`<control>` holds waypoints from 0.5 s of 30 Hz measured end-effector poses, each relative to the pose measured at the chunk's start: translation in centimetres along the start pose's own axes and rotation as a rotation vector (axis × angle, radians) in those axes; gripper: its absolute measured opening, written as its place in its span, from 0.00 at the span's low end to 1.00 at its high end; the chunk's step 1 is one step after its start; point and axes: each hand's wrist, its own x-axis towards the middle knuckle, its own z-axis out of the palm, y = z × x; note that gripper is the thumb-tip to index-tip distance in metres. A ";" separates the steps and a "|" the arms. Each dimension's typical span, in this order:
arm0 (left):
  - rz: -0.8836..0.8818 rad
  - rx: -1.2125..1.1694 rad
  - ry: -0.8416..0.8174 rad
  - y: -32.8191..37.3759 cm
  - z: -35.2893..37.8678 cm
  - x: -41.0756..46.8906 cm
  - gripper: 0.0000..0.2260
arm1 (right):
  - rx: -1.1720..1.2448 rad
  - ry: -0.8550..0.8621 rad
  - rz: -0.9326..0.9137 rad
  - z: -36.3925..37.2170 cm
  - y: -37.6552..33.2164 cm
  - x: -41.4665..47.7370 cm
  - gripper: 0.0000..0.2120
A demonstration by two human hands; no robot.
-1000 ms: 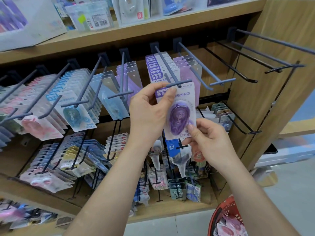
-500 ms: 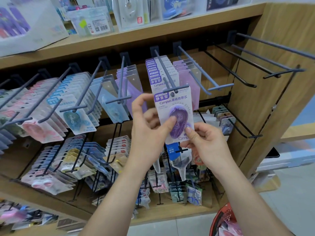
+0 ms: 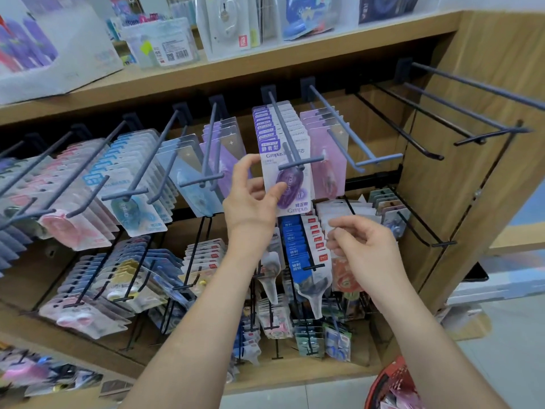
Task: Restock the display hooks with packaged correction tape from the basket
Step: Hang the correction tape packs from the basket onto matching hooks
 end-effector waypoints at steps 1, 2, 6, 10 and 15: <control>0.007 0.007 0.004 -0.2 0.1 0.0 0.23 | -0.006 -0.008 0.004 -0.4 0.1 -0.3 0.11; 0.010 0.019 0.007 -0.3 0.1 -0.1 0.24 | -0.023 -0.016 0.006 -0.7 0.2 -0.6 0.11; 0.022 0.090 -0.002 -0.4 0.1 -0.6 0.23 | -0.107 -0.061 0.038 -2.6 0.9 -1.9 0.11; 0.084 0.134 0.017 -1.2 -1.0 -2.4 0.20 | -0.277 -0.107 0.053 -4.8 2.5 -3.3 0.11; 0.182 0.115 -0.155 -2.2 -2.6 -6.6 0.07 | -0.484 -0.105 0.118 -7.3 5.2 -6.2 0.10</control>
